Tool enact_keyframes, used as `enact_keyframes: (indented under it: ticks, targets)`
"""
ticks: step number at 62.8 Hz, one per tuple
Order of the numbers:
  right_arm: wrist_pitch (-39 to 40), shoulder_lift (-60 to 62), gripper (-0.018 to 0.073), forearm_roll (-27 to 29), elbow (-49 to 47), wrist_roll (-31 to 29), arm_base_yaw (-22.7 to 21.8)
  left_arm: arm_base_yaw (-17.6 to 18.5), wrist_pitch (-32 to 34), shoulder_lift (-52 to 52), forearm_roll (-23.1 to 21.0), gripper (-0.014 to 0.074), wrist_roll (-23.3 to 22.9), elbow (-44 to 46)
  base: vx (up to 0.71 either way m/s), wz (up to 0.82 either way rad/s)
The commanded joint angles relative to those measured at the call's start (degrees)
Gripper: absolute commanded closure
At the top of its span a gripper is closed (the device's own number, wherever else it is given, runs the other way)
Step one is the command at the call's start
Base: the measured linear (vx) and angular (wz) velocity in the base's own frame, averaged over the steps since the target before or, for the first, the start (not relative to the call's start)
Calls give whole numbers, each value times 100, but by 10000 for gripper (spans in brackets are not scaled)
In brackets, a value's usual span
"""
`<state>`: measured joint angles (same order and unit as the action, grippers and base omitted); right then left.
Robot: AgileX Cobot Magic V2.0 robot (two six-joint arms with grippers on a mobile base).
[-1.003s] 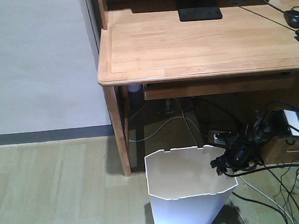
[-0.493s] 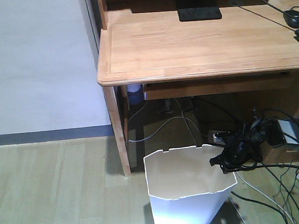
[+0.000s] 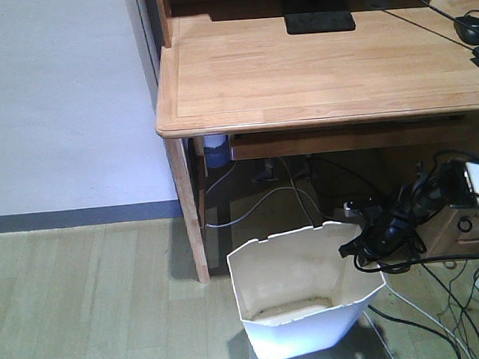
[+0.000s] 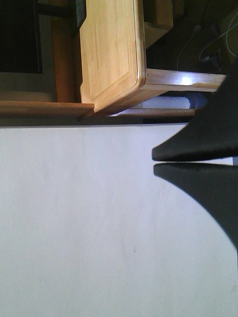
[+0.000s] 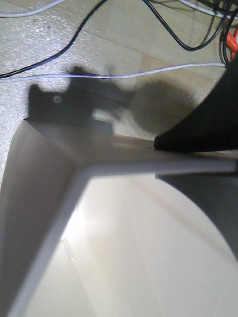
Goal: Move trash bin to bedside with robot
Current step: 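Close the right gripper on the bin rim and lift it slightly, then drive the base away from the desk toward the bed, holding the bin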
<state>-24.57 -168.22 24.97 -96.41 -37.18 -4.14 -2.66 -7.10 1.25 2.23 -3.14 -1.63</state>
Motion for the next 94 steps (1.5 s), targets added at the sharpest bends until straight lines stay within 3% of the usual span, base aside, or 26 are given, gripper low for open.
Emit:
enact_keyframes:
  ticks: [1,27,43,54,94]
  targets:
    - [-214,990,564,704,317,-529,-12,-1,416,26,-26,603,-25,119,0,0]
    - [125,2496,564,714,1794,-922,-17,-1,416,26,-26,603,-25,119,0,0]
    - [68,2841,564,714,2208,-1014,-17,-1,416,26,-26,603,-25,119,0,0]
    - [432,3077,564,850,2624,-1045,-17,-1,416,26,-26,603,-25,119,0,0]
    - [468,3077,564,910,2659,-1045,-17,-1,416,26,-26,603,-25,119,0,0]
